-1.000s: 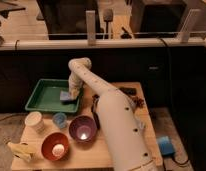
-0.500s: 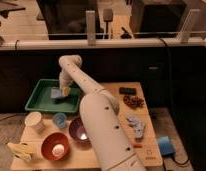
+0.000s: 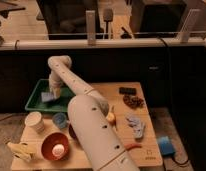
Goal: Wipe tray with sponge
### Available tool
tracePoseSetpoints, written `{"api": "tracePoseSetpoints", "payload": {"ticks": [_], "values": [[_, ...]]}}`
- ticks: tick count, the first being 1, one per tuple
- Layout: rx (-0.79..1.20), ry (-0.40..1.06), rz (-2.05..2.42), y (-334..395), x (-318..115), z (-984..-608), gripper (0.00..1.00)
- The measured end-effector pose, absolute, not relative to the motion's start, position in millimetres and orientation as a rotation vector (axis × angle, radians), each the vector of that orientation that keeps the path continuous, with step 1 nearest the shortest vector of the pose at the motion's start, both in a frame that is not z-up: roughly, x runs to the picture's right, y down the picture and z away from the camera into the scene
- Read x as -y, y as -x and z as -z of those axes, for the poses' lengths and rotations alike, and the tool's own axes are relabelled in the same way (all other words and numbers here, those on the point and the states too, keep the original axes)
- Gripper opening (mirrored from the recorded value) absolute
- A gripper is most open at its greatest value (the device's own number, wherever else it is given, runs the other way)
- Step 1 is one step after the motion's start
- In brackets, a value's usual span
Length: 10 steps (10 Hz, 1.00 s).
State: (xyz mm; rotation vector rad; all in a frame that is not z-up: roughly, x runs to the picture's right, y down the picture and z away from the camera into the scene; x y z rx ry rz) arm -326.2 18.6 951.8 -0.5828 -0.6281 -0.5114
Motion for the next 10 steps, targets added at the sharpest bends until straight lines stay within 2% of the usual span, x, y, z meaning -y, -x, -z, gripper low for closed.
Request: {"api": "tracePoseSetpoints", "payload": {"ticks": [5,10], "values": [[0.659,0.645,0.562,306.6,-66.7,-932.6,0.0],[0.614,0.683,0.5,255.1,-75.4,-932.8,0.0]]}}
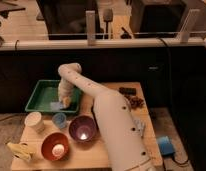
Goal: Wipe tray with sponge
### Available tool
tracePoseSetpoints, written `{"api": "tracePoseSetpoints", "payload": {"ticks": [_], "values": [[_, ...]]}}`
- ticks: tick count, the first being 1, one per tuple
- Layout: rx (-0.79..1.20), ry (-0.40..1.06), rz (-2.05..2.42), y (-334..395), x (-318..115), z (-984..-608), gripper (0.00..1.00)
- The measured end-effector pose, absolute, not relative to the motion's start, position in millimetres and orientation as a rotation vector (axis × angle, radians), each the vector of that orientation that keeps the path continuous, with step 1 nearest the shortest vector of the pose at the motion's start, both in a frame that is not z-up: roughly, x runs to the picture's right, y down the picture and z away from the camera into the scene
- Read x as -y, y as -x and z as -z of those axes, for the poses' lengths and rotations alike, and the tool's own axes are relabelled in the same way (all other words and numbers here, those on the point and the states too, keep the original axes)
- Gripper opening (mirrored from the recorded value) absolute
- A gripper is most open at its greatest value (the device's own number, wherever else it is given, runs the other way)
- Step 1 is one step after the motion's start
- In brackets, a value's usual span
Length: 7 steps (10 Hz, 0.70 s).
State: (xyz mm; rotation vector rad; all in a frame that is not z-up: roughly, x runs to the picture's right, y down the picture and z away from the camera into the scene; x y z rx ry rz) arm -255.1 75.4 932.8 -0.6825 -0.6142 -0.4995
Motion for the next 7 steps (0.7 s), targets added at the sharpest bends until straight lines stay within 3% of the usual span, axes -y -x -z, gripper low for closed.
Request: {"api": "tracePoseSetpoints", "payload": {"ticks": [3,7], "values": [[0.57,0.686,0.469,237.9,-67.3,-939.9,0.0],[0.547,0.641,0.411,229.1,-23.2,-966.7,0.0]]}}
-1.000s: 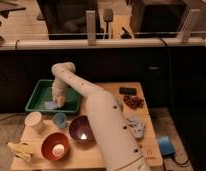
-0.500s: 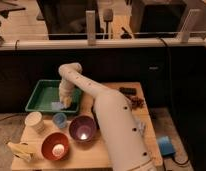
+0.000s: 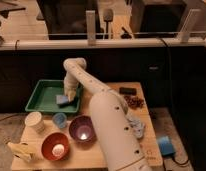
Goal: Wipe tray with sponge
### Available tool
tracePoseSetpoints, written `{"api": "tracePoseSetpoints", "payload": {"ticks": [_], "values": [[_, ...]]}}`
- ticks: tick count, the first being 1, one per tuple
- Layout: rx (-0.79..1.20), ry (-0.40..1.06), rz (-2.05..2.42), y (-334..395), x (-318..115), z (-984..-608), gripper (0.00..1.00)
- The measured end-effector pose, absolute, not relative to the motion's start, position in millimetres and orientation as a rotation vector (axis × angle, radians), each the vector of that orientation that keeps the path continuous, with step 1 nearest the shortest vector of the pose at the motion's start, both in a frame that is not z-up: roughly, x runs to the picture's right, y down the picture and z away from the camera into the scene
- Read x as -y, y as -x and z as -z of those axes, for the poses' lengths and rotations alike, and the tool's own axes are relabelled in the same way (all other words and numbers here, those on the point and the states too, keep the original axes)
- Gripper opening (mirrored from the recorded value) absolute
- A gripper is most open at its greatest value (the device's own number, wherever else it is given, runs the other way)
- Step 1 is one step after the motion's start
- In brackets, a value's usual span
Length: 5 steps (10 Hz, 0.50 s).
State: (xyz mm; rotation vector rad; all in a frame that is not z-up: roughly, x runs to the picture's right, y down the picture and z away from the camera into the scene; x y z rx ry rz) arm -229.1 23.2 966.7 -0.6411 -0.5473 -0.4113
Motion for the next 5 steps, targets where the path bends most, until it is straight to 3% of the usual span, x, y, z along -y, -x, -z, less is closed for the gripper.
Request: {"api": "tracePoseSetpoints", "payload": {"ticks": [5], "values": [[0.651,0.565,0.46,265.0,-7.7,-960.8,0.0]]}}
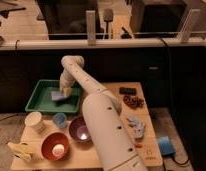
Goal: Wipe tray with sponge
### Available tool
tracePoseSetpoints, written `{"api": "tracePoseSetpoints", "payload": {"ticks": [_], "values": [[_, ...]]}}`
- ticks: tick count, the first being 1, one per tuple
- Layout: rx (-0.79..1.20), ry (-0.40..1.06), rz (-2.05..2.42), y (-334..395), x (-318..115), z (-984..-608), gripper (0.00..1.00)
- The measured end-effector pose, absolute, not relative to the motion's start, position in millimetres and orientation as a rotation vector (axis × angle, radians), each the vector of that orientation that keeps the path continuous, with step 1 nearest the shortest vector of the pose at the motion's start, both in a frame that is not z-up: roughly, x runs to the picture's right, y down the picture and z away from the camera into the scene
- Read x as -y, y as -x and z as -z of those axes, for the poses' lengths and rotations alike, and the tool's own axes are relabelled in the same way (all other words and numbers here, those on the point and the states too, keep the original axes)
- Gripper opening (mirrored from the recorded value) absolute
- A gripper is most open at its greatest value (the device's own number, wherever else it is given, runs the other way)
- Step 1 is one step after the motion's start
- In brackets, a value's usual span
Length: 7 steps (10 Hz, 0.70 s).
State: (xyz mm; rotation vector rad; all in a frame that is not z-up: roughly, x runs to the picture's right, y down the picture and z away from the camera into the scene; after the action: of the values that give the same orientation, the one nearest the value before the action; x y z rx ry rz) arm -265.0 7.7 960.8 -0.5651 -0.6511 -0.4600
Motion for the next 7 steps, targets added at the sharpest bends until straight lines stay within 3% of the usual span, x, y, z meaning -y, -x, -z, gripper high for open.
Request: {"api": "tracePoseSetpoints", "payload": {"ticks": [7], "values": [[0.655,0.562,0.459,262.3,-7.7,-960.6,0.0]]}}
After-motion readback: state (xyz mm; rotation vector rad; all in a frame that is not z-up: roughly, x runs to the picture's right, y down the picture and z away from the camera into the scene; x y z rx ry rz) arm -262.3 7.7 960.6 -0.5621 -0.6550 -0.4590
